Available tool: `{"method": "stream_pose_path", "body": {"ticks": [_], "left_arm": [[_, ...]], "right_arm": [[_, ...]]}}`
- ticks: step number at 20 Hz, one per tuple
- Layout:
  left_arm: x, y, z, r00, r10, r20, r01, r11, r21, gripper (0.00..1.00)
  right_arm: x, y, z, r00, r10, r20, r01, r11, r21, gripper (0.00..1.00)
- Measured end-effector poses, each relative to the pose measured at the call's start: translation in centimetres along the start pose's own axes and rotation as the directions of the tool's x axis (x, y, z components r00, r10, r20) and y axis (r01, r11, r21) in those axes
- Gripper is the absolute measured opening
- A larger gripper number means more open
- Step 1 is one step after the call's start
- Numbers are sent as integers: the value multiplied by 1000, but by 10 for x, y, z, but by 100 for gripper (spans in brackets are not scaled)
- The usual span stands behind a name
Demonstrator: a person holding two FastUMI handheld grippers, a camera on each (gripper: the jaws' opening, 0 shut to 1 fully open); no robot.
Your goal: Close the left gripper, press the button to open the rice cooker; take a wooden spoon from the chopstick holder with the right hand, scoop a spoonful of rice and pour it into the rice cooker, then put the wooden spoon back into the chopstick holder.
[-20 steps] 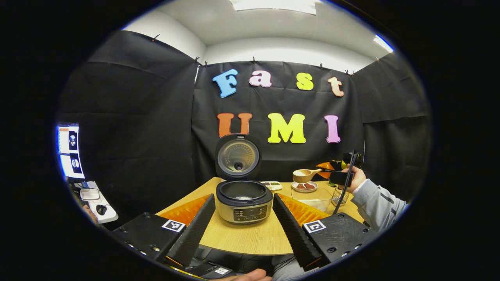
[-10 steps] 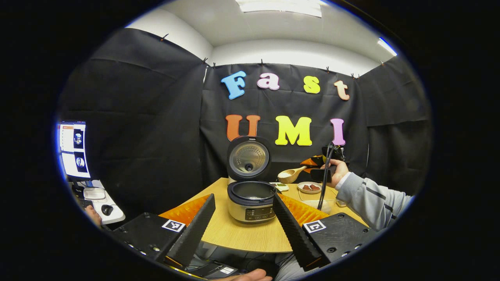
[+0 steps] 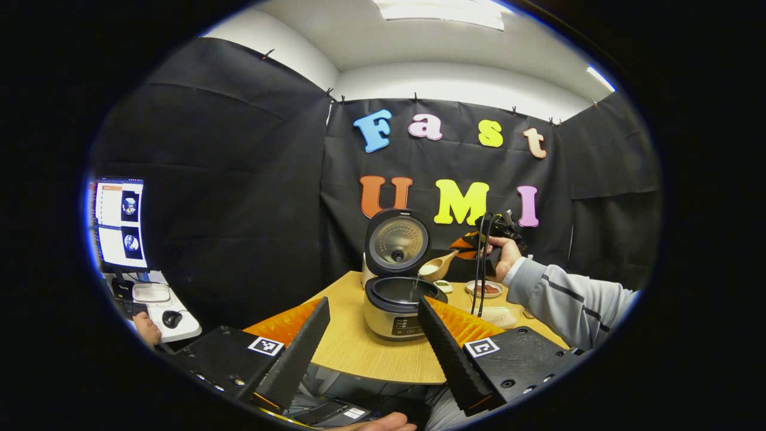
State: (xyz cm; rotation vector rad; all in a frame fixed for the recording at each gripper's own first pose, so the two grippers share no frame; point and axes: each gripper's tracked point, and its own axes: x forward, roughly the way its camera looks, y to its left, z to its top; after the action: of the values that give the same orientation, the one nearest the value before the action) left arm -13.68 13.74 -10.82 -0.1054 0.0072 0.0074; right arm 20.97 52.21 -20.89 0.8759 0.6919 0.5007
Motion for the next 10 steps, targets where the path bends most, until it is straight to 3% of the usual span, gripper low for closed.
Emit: {"method": "stream_pose_path", "body": {"ticks": [6, 10], "left_arm": [[1, 4, -1, 1000, 5, 8, -5, 1000, -13, 95], [3, 2, -8, 1000, 0, -7, 0, 1000, -9, 94]], "right_arm": [[0, 10, -17, 1000, -23, 9, 24, 986, -163, 13], [-6, 16, -24, 998, -47, 35, 56, 935, -350, 13]]}}
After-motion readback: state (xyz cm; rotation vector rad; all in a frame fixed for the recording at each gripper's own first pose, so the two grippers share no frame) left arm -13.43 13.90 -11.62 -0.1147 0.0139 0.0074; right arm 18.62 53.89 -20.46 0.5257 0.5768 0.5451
